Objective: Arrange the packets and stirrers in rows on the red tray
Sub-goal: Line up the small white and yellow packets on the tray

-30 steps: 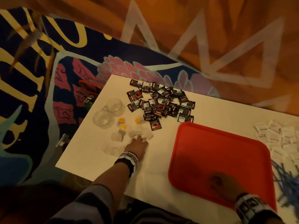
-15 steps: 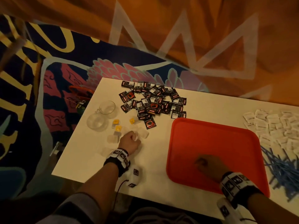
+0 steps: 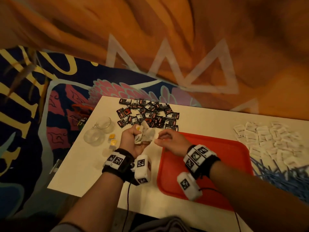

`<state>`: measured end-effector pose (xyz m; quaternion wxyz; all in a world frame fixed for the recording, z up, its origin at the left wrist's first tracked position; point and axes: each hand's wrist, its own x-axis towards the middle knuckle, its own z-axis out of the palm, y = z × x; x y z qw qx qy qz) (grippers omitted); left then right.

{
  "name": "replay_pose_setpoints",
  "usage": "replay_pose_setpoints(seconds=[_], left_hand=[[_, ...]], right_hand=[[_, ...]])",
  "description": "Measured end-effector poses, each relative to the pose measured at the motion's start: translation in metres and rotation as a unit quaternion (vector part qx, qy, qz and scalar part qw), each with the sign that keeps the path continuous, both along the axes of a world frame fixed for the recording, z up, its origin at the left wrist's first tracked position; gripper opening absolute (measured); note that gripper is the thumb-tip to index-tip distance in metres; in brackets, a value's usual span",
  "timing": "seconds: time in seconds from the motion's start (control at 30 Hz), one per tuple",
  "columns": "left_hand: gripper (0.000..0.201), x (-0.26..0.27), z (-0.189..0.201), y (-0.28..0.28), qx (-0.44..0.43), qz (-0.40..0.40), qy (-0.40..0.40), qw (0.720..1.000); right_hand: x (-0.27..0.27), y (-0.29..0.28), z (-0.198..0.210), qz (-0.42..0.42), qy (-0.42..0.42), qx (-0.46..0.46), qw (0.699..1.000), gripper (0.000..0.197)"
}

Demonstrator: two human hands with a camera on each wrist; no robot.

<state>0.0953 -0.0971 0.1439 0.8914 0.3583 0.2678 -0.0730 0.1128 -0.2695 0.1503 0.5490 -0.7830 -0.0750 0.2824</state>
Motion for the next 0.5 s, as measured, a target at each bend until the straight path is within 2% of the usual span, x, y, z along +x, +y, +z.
replay_pose_setpoints(seconds=[0.1, 0.2, 0.3, 0.37, 0.43, 0.5], left_hand=[[0.023, 0.002, 0.016, -0.031, 0.035, -0.004, -0.015, 0.999], [0.028, 0.003, 0.024, -0.057, 0.056, 0.012, -0.026, 0.998], [0.047, 0.003, 0.022, -0.075, 0.060, 0.022, -0.026, 0.998], [0.056, 0.000, 0.020, -0.089, 0.032, 0.007, -0.043, 0.999], [0.047, -0.005, 0.019, -0.104, 0.002, -0.004, -0.050, 0.999], [0.030, -0.006, 0.016, -0.116, -0.023, -0.007, -0.044, 0.999]], right_hand=[[0.004, -0.002, 0.014, -0.023, -0.015, 0.071, 0.997, 0.019], [0.007, -0.018, 0.024, -0.031, -0.088, 0.051, 0.994, 0.009], [0.011, -0.039, 0.026, -0.034, -0.129, 0.019, 0.991, 0.009], [0.014, -0.053, 0.025, -0.038, -0.143, -0.004, 0.989, 0.009], [0.015, -0.064, 0.023, -0.040, -0.148, -0.022, 0.988, 0.009], [0.016, -0.073, 0.021, -0.043, -0.151, -0.033, 0.987, 0.011]])
